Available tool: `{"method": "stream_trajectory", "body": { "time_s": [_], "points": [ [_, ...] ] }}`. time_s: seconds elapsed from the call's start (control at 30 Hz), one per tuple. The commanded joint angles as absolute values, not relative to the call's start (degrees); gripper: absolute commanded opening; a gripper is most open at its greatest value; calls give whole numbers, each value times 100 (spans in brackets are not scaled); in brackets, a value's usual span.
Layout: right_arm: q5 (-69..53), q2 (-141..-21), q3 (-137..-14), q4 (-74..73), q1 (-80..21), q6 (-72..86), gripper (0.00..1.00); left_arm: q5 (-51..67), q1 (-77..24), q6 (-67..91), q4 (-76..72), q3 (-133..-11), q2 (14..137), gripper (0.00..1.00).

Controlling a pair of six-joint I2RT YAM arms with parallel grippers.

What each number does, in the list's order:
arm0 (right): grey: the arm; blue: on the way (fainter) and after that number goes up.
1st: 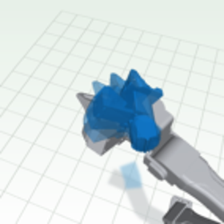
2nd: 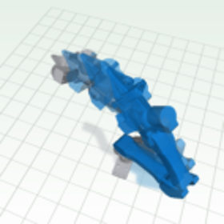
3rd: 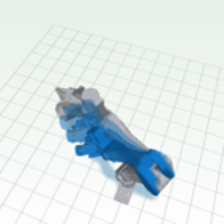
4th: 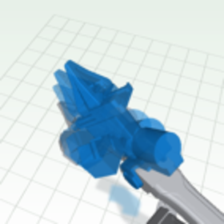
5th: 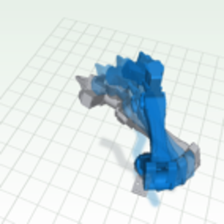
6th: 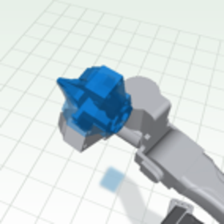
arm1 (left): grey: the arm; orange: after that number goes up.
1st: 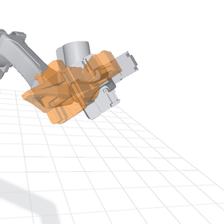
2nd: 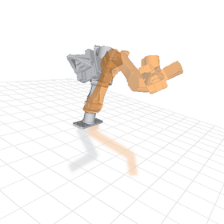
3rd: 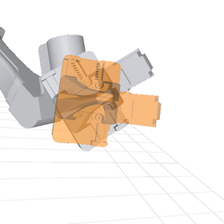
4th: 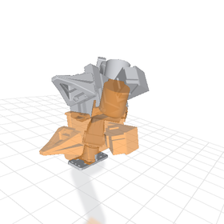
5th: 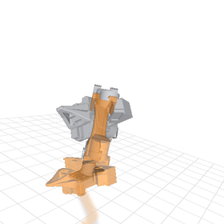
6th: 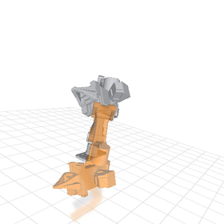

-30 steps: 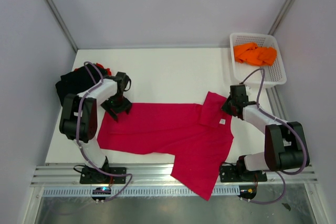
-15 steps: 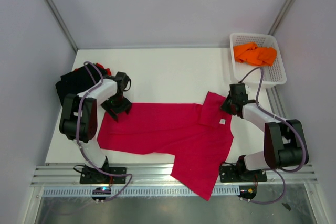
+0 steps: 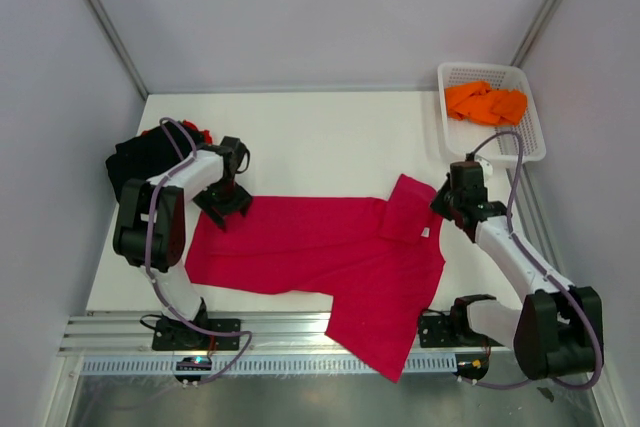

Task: Fold and stack the t-shirts
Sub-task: Fold the flattened tshirt in 1/3 of the way

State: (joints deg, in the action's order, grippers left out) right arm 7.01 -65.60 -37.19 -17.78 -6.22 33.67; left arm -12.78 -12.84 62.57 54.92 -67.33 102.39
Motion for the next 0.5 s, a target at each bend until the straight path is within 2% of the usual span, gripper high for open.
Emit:
{"method": "stream_trajectory", "body": {
  "time_s": [0.0,0.47],
  "points": [
    [888,-6093,-3534,-2223,-624,3269,3,-1231,-1301,6311,5388,-6688,10257,68],
    [879,-4984,-3023,-2961,-624,3524,3,-1169,-1292,6311,5361,-6688,10239,68]
  ]
}}
